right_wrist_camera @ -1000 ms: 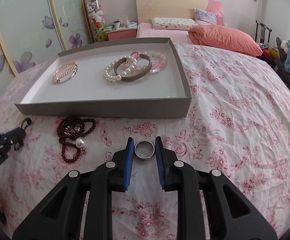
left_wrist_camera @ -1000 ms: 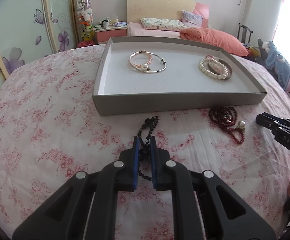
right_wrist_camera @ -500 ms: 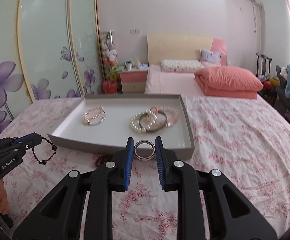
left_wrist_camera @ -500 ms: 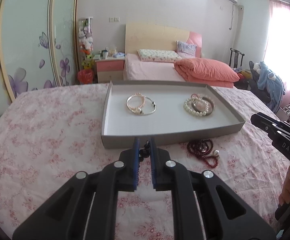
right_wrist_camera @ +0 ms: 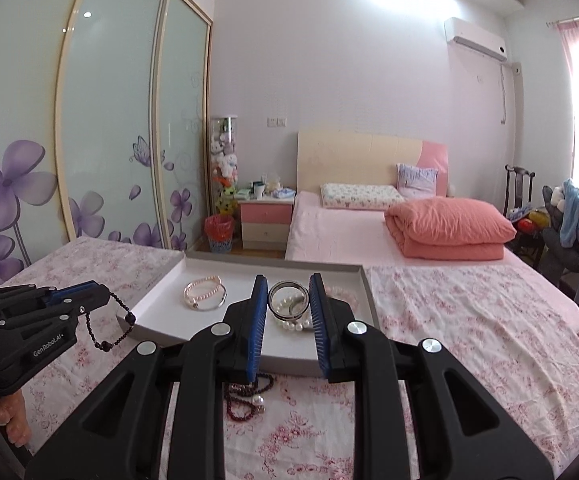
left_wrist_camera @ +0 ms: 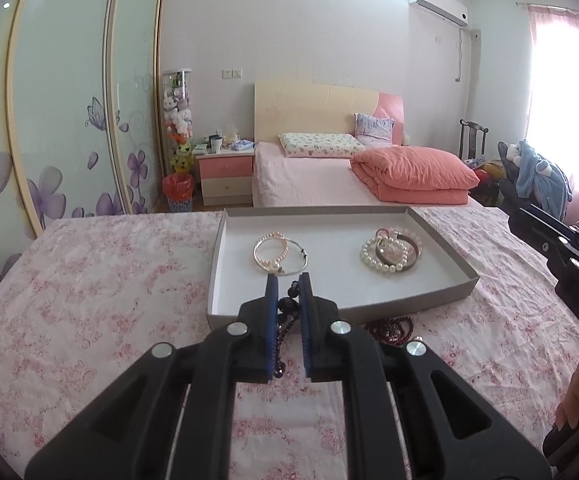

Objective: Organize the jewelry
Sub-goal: 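Lift the ring and black bracelet and carry both over the tray, then open both tools to drop the ring and black bracelet into the tray, then move the right tool to the grey pearl earring and close on it, then lift the pearl earring with the right tool while the left tool grasps the dark red necklace, then lift the necklace and earring and carry both over the white tray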

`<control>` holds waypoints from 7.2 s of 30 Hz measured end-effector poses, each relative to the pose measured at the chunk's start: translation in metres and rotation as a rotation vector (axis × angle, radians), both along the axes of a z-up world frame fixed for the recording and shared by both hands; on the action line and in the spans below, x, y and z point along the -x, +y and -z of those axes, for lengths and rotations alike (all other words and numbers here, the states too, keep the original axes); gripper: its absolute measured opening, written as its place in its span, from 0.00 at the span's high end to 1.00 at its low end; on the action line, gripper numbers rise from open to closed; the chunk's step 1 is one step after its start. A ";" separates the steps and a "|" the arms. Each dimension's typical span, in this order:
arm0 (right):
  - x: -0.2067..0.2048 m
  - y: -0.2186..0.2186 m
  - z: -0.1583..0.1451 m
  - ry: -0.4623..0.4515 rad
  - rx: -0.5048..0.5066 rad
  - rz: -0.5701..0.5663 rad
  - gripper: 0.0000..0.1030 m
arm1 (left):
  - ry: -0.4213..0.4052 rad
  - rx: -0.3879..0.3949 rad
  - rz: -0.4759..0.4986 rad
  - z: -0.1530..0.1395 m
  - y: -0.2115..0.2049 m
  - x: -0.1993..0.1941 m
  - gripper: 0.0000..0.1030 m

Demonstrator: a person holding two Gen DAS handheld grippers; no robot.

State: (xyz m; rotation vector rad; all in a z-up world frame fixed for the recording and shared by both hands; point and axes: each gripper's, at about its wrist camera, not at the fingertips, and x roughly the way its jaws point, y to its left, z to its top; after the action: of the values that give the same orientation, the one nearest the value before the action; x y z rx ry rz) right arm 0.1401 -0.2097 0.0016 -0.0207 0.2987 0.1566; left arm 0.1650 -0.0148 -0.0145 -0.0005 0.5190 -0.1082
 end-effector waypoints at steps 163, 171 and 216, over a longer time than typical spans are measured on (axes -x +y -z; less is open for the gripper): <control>-0.063 -0.043 0.106 0.575 0.037 0.036 0.86 | 0.375 -0.126 0.107 0.093 -0.070 -0.070 0.90; -0.064 -0.013 0.105 0.580 0.059 -0.028 0.86 | 0.391 -0.091 0.043 0.089 -0.006 -0.050 0.90; -0.062 -0.007 0.105 0.569 0.069 -0.026 0.86 | 0.373 -0.049 0.056 0.090 -0.002 -0.046 0.87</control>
State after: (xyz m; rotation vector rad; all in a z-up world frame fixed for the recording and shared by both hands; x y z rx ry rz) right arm 0.2025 -0.2172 -0.1031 -0.0488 0.8717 0.1757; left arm 0.2108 -0.0166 -0.1048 0.0428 0.8950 -0.1514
